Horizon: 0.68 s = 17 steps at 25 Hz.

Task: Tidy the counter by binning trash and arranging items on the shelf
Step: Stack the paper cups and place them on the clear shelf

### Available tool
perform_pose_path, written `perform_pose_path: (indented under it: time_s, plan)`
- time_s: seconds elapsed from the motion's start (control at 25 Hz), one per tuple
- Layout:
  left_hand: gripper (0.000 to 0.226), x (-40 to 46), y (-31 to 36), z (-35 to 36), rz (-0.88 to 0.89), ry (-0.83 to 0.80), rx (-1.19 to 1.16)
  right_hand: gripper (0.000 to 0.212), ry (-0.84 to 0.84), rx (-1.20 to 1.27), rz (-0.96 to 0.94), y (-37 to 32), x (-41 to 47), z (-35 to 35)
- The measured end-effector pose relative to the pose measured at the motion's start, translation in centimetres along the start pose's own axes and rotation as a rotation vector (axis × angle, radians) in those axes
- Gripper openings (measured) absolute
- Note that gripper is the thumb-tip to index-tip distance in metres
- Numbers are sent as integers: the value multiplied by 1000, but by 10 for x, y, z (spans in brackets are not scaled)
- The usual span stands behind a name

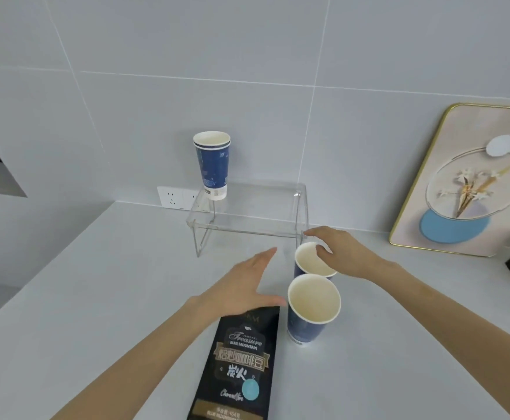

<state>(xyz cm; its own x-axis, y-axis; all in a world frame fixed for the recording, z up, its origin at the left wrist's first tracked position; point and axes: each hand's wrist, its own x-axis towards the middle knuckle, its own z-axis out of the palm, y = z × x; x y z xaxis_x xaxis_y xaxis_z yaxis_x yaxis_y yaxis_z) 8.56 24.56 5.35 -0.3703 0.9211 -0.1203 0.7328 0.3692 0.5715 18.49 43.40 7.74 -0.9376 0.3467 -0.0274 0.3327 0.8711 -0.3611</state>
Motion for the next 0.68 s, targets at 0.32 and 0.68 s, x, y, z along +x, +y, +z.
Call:
perform_pose_path:
  time_s: [0.32, 0.68]
  plan:
    - [98, 3, 34, 62, -80, 71, -207, 38, -106, -232, -124, 50, -30, 23]
    - [77, 16, 23, 80, -125, 264, -398, 26, 53, -196, 5, 48, -39, 19]
